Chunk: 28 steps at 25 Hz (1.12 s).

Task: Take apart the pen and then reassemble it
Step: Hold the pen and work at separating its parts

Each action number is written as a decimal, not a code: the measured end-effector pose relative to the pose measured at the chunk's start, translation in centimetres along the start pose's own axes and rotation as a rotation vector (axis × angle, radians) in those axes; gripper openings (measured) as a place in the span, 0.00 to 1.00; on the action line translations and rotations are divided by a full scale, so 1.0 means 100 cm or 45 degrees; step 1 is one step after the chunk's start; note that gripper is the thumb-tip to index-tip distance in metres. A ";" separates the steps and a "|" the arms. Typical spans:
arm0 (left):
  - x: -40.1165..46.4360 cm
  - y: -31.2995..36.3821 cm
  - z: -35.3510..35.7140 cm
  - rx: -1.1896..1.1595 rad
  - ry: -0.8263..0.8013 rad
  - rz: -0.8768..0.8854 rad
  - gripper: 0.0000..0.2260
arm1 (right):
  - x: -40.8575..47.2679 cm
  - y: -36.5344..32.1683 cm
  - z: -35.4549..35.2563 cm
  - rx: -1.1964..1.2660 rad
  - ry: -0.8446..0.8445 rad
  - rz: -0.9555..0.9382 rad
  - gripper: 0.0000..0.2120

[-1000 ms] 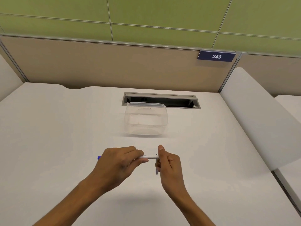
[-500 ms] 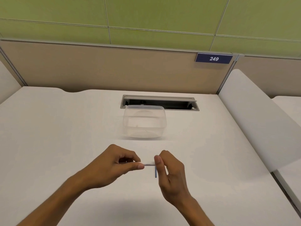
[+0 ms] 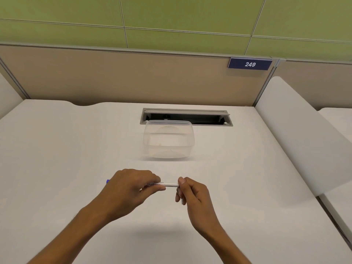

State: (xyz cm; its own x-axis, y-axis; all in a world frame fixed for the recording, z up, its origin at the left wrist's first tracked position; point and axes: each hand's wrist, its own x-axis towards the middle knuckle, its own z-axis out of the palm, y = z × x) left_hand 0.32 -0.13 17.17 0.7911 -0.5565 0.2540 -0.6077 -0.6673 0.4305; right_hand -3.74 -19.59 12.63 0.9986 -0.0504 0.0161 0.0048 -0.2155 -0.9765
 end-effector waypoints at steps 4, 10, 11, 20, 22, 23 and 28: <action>0.003 0.000 -0.004 -0.353 -0.072 -0.066 0.12 | -0.002 0.002 0.001 -0.167 0.094 -0.292 0.20; 0.005 -0.004 -0.015 -0.790 -0.324 -0.187 0.12 | 0.003 0.001 -0.006 -0.425 0.108 -0.686 0.16; 0.005 -0.004 -0.015 -0.762 -0.302 -0.195 0.11 | 0.003 0.001 -0.007 -0.428 0.088 -0.662 0.15; 0.003 0.000 -0.011 -0.085 -0.013 -0.040 0.12 | 0.002 -0.003 -0.001 0.004 0.069 -0.102 0.21; 0.003 0.002 -0.011 0.014 -0.004 0.024 0.13 | 0.002 -0.004 -0.003 0.040 0.031 -0.071 0.21; 0.003 0.003 -0.011 0.052 -0.002 0.051 0.14 | 0.003 -0.004 -0.004 0.052 0.022 -0.062 0.21; 0.004 0.002 -0.010 0.029 0.014 0.097 0.14 | 0.001 -0.004 -0.006 0.050 0.017 -0.087 0.20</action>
State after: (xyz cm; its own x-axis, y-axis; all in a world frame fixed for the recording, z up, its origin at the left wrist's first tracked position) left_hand 0.57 0.06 18.25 0.7428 -0.6010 0.2948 -0.6678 -0.6340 0.3900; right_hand -3.65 -20.15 13.13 0.9951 -0.0500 0.0852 0.0749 -0.1802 -0.9808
